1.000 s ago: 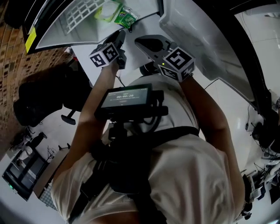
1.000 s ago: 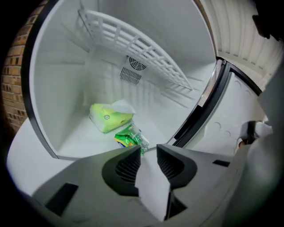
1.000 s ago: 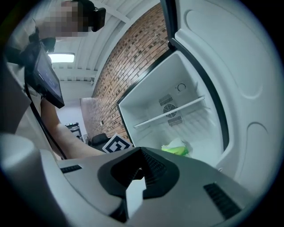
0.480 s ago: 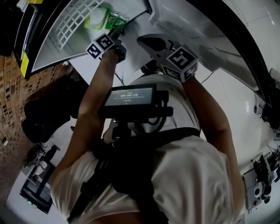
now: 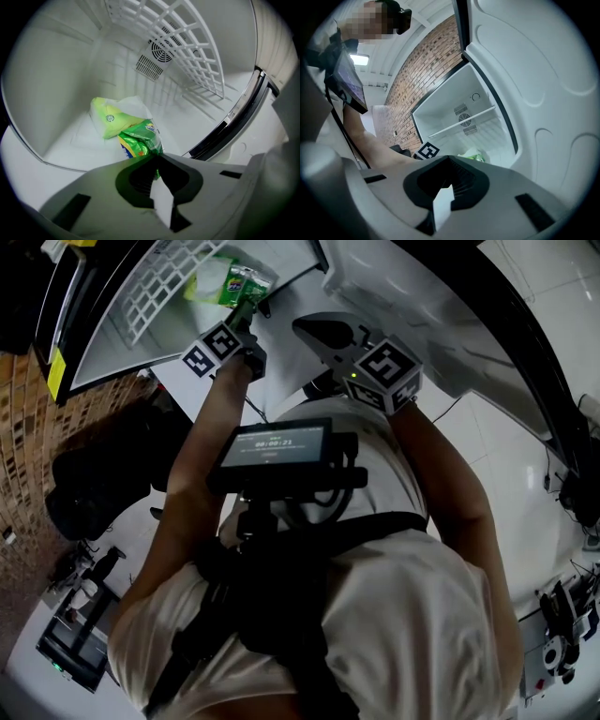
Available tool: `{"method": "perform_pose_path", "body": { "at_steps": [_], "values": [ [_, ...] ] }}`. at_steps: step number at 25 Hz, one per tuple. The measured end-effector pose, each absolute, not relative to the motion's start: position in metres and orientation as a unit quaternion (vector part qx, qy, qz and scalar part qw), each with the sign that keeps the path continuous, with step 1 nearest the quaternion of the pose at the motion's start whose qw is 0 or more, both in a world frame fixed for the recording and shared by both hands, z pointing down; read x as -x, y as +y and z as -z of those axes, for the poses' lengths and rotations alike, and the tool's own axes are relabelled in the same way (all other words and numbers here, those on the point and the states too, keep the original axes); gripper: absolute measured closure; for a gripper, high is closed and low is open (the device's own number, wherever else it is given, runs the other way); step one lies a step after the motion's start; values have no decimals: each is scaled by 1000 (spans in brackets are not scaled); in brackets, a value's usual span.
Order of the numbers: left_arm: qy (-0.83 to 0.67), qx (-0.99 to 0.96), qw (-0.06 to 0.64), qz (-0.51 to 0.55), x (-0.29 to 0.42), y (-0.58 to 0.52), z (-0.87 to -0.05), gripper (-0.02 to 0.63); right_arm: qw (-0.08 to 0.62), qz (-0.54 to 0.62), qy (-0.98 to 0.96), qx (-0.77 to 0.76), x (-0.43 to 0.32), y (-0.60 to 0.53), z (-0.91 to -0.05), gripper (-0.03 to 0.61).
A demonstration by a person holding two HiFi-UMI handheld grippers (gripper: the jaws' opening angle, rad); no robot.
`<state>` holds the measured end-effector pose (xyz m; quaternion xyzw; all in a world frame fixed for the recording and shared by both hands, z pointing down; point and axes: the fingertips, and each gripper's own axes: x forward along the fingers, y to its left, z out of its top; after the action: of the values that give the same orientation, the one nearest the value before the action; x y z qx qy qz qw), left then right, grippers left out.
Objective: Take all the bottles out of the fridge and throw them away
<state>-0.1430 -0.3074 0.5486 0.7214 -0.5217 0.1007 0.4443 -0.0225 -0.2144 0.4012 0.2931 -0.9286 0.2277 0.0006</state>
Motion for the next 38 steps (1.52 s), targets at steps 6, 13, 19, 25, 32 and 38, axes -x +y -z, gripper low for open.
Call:
{"method": "perform_pose_path", "body": {
  "at_steps": [6,13,19,25,32,38],
  "values": [
    [-528,-752,370,-142,159,-287,-530,588,-6,-217,-942,-257,37,-219,-397,578],
    [-531,-797,259,-122,146,-269,-479,588,-2,-224,-952,-207,47,-216,-400,578],
    [-539,-818,186,-77,148,-233,-439,588,-7,-216,-963,-158,60,-205,-405,578],
    [-550,-815,175,-58,147,-189,-427,588,-4,-230,-963,-141,63,-203,-419,578],
    [-548,-822,146,-55,126,-142,-401,586,-15,-198,-967,-160,40,-184,-390,578],
    [-545,-827,135,-34,144,-102,-393,588,-1,-177,-968,-180,48,-143,-373,578]
  ]
}}
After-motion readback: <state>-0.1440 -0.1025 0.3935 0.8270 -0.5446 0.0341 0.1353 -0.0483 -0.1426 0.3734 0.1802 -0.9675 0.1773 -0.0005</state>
